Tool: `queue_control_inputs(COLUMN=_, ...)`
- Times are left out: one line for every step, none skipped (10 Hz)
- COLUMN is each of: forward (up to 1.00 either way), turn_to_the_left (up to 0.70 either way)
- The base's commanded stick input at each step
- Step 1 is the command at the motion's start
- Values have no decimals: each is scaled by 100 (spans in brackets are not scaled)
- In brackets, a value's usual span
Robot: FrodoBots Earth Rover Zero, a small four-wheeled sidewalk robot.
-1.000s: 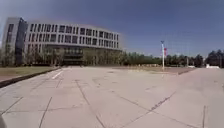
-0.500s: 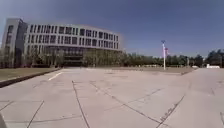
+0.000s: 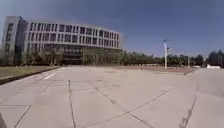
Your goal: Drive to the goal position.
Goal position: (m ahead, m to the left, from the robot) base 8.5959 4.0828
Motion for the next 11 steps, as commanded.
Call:
queue_control_inputs(forward=70, turn_to_the_left=0)
queue_control_inputs(forward=70, turn_to_the_left=0)
queue_control_inputs(forward=70, turn_to_the_left=0)
queue_control_inputs(forward=70, turn_to_the_left=0)
queue_control_inputs(forward=70, turn_to_the_left=0)
queue_control_inputs(forward=70, turn_to_the_left=0)
queue_control_inputs(forward=70, turn_to_the_left=0)
queue_control_inputs(forward=70, turn_to_the_left=0)
queue_control_inputs(forward=70, turn_to_the_left=0)
queue_control_inputs(forward=70, turn_to_the_left=0)
queue_control_inputs(forward=70, turn_to_the_left=0)
